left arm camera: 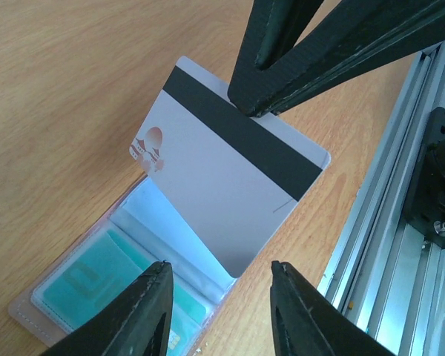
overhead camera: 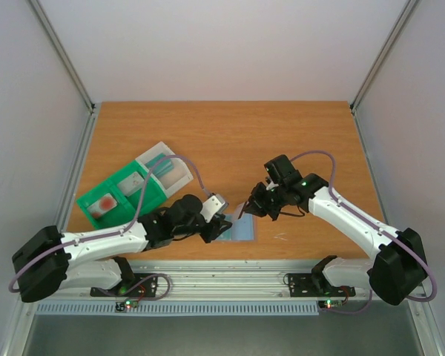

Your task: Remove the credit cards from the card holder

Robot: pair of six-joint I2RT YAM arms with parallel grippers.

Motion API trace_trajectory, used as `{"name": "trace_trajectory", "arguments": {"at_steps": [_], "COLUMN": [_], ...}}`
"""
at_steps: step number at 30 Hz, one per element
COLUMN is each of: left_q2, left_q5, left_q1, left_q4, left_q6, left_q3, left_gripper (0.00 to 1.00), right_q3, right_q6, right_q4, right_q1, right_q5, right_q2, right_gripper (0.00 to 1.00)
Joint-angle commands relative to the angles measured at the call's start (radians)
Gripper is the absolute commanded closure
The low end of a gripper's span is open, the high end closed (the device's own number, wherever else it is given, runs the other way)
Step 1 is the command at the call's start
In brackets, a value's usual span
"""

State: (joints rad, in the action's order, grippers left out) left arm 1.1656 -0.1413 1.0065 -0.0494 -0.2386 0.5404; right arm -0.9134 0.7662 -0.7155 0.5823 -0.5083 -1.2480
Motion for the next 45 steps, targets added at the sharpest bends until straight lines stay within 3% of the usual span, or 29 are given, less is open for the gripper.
{"name": "trace_trajectory", "arguments": {"at_steps": [1,17,23,31,39,45], "left_q2": [0.044,0.113,0.118,0.044,0.034,0.022], "left_q5": [-0.019,0.037,0.056,0.121,0.175,0.205], "left_q1": [0.007,0.012,0.012,0.012,0.012,0.012], "left_q4": [-0.066,-0.084,-0.099,-0.136,-0.095,-0.068], "left_q6": [0.030,0.039,0.039,0.045,0.033,-0.008], "left_q3": [0.043,0.061,0.063,0.010,-0.002,-0.006], "left_gripper": [0.61,0.61,0.71,0.99,1.00,1.00], "right_q3": [-0.007,0.024,0.029,0.037,0.095,0.136], "right_q6": [0.028,0.062,0.069,0.069,0.054,0.038], "right_q4": [-0.017,0.040,0.046,0.086,0.258,0.389], "right_q1": [-0.006,-0.006,-0.006,-0.006,-0.012,-0.033], "right_q5": [0.005,-0.042,-0.045,-0.075,-0.132,-0.233], "right_q2": [0.003,0.016,0.017,-0.007,-0.002,-0.005], "right_gripper": [0.99,0.99,0.99,0.99,0.99,0.75]}}
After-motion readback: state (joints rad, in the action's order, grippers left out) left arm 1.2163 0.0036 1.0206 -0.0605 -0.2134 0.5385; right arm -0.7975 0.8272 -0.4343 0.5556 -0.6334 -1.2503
